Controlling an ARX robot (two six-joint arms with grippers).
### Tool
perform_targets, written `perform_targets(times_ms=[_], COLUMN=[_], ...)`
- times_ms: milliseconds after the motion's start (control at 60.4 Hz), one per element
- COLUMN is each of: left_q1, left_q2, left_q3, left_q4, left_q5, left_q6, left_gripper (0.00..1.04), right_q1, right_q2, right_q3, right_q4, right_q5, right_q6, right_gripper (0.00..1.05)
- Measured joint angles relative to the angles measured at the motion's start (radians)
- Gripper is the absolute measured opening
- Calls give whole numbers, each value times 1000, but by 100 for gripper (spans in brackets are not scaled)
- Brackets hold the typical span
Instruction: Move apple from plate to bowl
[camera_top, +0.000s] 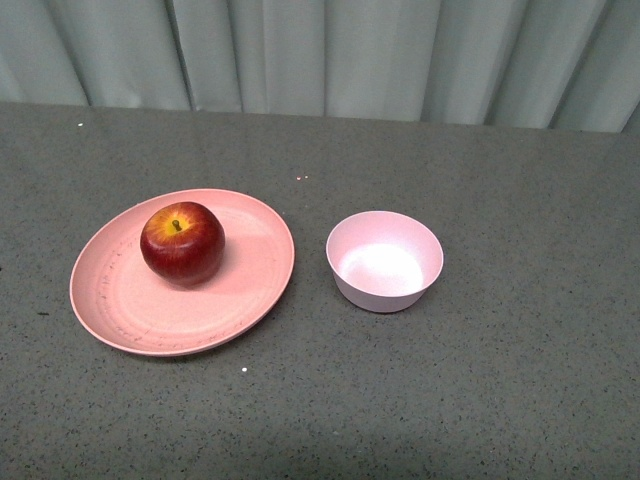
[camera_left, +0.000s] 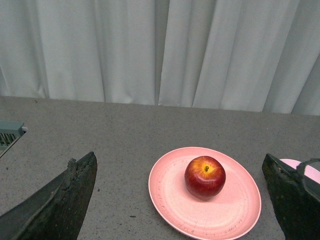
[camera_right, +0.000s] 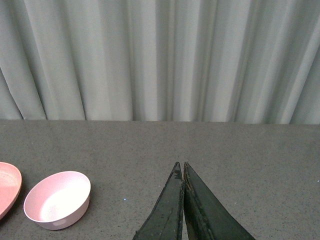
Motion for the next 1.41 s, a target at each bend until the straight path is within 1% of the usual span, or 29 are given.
perform_targets(times_ms=[83,232,248,282,331,364,530,613,695,729,795,828,878,927,977,994,1043,1093,1159,1176,1225,1292,1341,1408], left_q1=[0,0,0,0,0,0,0,0,0,0,0,0,0,0,-72,-103,-121,-126,-135,-147,-180,-215,-244,-272], left_q2=[0,0,0,0,0,0,0,0,0,0,0,0,0,0,55,99,178,239,368,455,657,854,1015,1178], left_q3=[0,0,0,0,0,0,0,0,0,0,0,0,0,0,24,30,33,39,63,85,148,222,290,368], left_q4=[0,0,0,0,0,0,0,0,0,0,0,0,0,0,-80,-95,-79,-43,59,136,298,429,504,537], left_q5=[0,0,0,0,0,0,0,0,0,0,0,0,0,-2,-230,-330,-416,-428,-416,-402,-362,-334,-313,-284], left_q6=[0,0,0,0,0,0,0,0,0,0,0,0,0,0,-42,-62,-86,-104,-129,-137,-154,-165,-171,-182], left_gripper=[98,98,98,98,98,98,98,98,98,98,98,98,98,98,98,98,98,98,98,98,98,98,98,98], right_q1=[0,0,0,0,0,0,0,0,0,0,0,0,0,0,0,0,0,-1,-1,-1,-1,-1,-1,-1], right_q2=[-117,-164,-164,-164,-164,-164,-164,-164,-164,-164,-164,-164,-164,-164,-164,-164,-165,-164,-164,-164,-165,-165,-164,-165], right_q3=[1,1,1,1,1,1,1,1,1,1,1,1,1,1,1,1,1,1,1,1,1,1,1,1], right_q4=[-153,-171,-171,-171,-171,-171,-171,-171,-171,-171,-171,-171,-171,-171,-171,-171,-171,-171,-172,-172,-172,-172,-172,-172], right_q5=[-1,-1,-1,-1,-1,-1,-1,-1,-1,-1,-1,-1,-1,-1,-2,-2,0,-1,-1,-2,-3,-3,-2,-3], right_q6=[0,0,0,0,0,0,0,0,0,0,0,1,1,1,1,1,1,1,1,1,1,1,1,1], right_gripper=[1,1,2,9,16,23,50,66,78,85,96,97,95,95,95,95,95,95,95,95,95,95,95,95])
